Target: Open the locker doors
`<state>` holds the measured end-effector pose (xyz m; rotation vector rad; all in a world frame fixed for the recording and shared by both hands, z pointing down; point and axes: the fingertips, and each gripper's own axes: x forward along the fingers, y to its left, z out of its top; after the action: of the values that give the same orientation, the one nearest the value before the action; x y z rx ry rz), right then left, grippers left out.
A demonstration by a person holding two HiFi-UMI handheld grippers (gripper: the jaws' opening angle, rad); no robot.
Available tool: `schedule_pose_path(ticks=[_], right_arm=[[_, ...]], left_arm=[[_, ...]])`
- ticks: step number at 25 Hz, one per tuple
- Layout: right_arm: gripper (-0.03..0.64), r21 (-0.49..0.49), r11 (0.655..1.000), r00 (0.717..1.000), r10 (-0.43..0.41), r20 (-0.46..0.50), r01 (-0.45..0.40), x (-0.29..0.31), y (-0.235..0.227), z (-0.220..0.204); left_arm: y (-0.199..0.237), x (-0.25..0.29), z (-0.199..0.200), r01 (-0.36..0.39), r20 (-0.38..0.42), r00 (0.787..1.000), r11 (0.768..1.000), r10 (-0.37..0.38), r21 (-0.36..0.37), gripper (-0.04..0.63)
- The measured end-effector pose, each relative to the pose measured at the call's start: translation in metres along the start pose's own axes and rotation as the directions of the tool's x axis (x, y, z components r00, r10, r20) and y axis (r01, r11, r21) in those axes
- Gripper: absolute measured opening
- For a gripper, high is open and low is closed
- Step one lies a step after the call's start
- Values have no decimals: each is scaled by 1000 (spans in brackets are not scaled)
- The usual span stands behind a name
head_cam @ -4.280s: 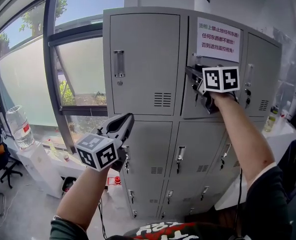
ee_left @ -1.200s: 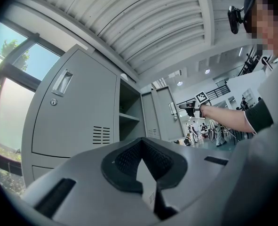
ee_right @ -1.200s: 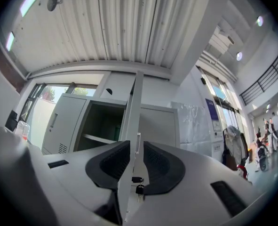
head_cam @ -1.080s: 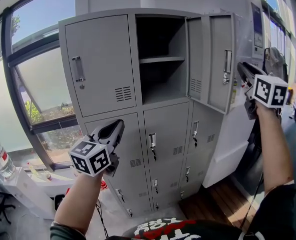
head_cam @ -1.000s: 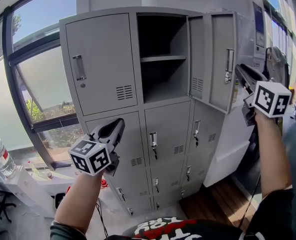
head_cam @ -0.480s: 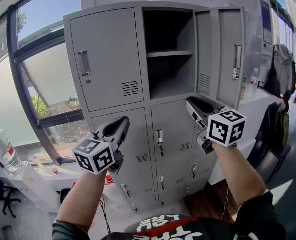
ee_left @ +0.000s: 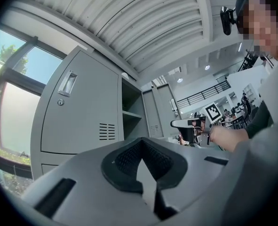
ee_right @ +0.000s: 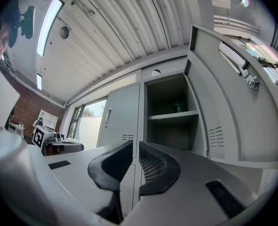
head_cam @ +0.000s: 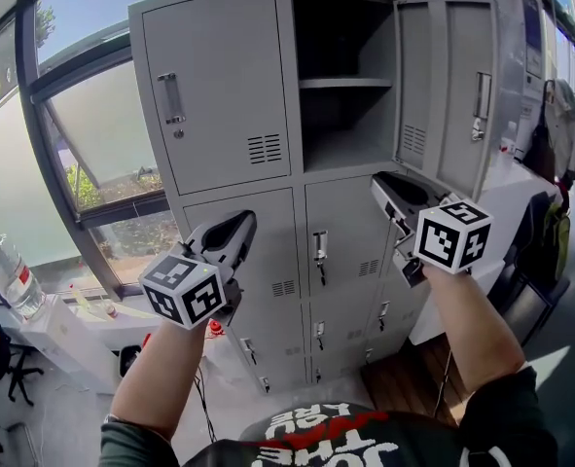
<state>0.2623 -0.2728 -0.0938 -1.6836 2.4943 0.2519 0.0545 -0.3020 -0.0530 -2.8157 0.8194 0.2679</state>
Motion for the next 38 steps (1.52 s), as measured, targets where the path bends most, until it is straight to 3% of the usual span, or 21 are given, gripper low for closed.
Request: schedule_pose_path(ticks=[6,19,30,38], right_arm=[[61,-7,1000,1000,13,-5,-13,5,13,-8],[63,93,982,980,171,-101,-162,17,68,-131],[63,187,930,928,344,-146,-316,10,55,-245],[63,295,871,862,460,-212,-392,-23,62,-335]], left_arm=[[9,-15,-9,-16,3,1000,1000,16,16,5],[3,-85,-138,-127,-170,979,989,112,-80,5],[-51,-99,-260,-293,-354,907,946,229,-138,5],[-105,-122,-330,-400,-482,836,892,261,-211,5]])
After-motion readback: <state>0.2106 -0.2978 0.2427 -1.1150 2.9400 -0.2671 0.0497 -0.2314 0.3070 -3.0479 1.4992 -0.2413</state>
